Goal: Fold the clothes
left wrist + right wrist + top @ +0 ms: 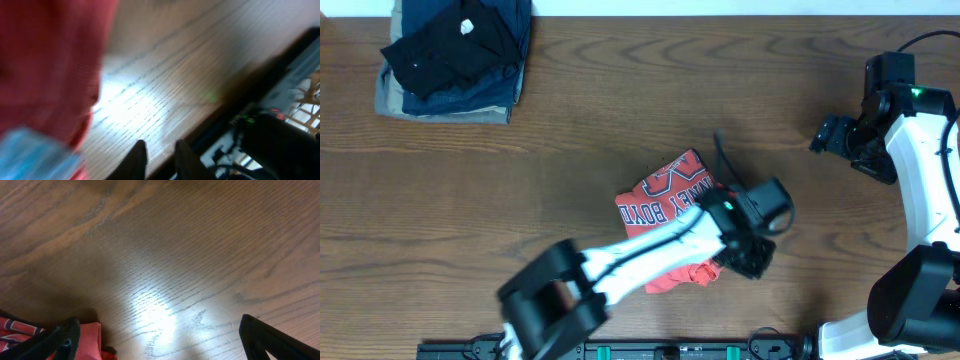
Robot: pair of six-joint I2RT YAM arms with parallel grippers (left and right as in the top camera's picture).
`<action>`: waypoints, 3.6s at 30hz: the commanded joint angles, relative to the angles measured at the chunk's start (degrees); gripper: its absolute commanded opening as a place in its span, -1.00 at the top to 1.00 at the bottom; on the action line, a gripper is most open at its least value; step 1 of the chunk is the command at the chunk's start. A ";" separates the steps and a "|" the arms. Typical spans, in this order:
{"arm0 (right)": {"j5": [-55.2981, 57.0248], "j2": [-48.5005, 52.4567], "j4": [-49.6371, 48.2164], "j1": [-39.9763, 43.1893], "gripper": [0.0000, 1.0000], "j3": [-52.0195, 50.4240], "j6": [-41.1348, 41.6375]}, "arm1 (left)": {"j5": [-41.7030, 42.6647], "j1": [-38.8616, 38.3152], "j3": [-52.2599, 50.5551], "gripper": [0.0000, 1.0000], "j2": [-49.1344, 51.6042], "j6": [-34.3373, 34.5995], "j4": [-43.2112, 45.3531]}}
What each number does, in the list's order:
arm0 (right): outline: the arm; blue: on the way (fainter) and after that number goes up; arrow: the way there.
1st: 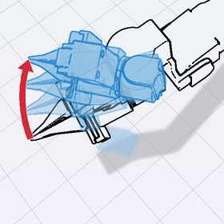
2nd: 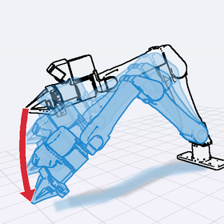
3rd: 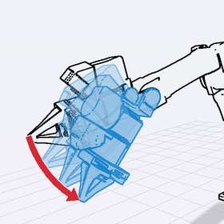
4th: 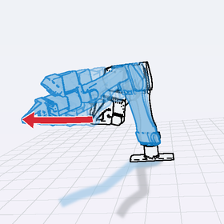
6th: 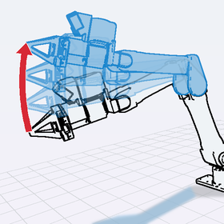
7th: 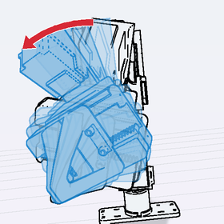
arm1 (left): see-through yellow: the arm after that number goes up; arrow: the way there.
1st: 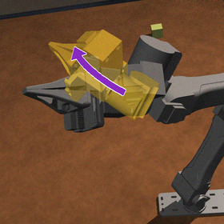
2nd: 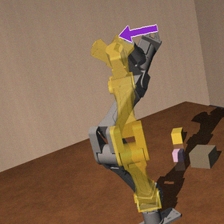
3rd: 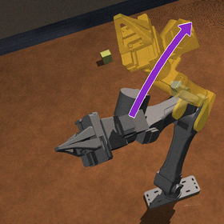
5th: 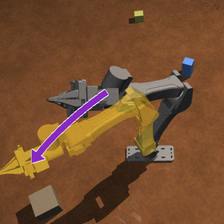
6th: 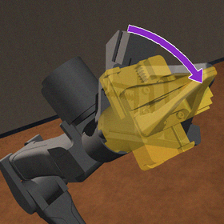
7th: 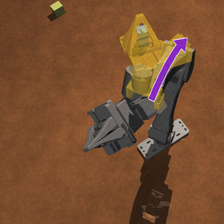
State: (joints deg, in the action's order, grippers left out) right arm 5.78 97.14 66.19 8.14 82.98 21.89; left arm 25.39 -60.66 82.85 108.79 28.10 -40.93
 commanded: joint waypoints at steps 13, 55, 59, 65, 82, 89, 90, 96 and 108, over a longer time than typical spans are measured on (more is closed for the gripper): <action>-0.02 -0.48 0.02 0.04 -0.98 0.52 -0.52 | -8.39 18.21 -2.40 0.52 -6.38 -2.82 -7.48; -0.02 -0.48 0.02 0.04 -0.98 0.52 -0.52 | -16.28 11.32 1.77 -0.50 -14.82 -9.07 -13.53; -0.02 -0.48 0.02 0.04 -0.98 0.52 -0.52 | -19.32 22.38 1.77 -0.72 -16.96 -12.07 -13.11; -0.02 -0.48 0.02 0.04 -0.99 0.52 -0.52 | -7.67 40.15 1.73 -0.96 -11.87 -23.76 -9.68; -0.02 -0.48 0.02 0.04 -0.98 0.52 -0.52 | 26.95 50.45 1.73 -0.96 13.90 -40.11 -3.93; -0.02 -0.48 0.02 0.04 -0.98 0.52 -0.52 | 25.88 44.41 1.40 -0.96 15.65 -40.22 -4.15; -0.02 -0.48 0.02 0.04 -0.99 0.52 -0.52 | 25.00 43.43 1.20 -0.96 15.65 -40.59 -4.13; -0.02 -0.48 0.02 0.04 -0.98 0.52 -0.52 | 18.62 37.90 -0.31 -0.98 15.65 -40.76 -3.72; -0.02 -0.48 0.02 0.04 -0.99 0.52 -0.52 | 18.67 35.45 -2.12 -0.11 15.65 -40.74 -4.37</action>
State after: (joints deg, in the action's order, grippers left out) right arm 5.80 97.14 66.19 8.14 82.98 21.87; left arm 45.84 -24.86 82.00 123.26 -12.05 -44.75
